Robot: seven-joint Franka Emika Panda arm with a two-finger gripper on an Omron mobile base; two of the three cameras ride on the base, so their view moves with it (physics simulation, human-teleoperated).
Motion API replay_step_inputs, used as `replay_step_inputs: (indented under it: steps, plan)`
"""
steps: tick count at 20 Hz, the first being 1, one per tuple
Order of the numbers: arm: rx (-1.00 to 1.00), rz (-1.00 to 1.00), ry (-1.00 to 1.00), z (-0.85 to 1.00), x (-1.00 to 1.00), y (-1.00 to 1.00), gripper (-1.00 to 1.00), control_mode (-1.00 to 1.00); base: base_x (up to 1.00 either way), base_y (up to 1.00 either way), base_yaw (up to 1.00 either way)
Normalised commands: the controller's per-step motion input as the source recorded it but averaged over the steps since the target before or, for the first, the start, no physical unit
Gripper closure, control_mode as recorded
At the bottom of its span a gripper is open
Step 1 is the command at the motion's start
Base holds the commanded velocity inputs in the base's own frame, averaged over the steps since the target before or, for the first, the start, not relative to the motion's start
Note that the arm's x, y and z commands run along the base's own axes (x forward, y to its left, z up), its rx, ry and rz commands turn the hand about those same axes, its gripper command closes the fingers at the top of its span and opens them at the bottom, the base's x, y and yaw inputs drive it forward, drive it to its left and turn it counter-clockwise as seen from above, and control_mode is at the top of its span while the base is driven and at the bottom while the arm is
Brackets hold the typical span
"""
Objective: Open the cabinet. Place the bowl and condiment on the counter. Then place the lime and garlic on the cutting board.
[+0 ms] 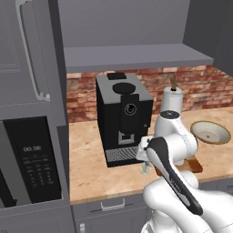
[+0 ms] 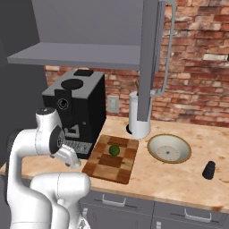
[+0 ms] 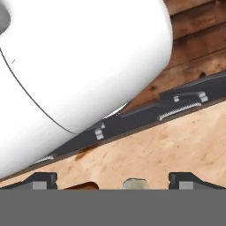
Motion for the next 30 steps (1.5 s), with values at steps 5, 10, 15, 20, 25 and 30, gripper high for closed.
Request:
replay_step_inputs:
  steps: [5, 10, 15, 20, 25, 30]
  plan:
    - [0.0, 0.0, 0.0, -0.14, 0.0, 0.0, -1.0, -1.0, 0.0, 0.0, 0.0]
    - [0.0, 0.0, 0.0, -0.11, 0.01, 0.0, -1.0, -1.0, 0.0, 0.0, 0.0]
    - [0.0, 0.0, 0.0, -0.08, 0.03, 0.0, -1.0, -1.0, 0.0, 0.0, 0.0]
    - [0.0, 0.0, 0.0, -0.06, 0.1, 0.0, -1.0, -1.0, 0.0, 0.0, 0.0]
    - [0.0, 0.0, 0.0, -0.05, 0.09, 0.0, -1.0, -1.0, 0.0, 0.0, 0.0]
    - [0.0, 0.0, 0.0, -0.07, 0.1, 0.0, -1.0, -1.0, 0.0, 0.0, 0.0]
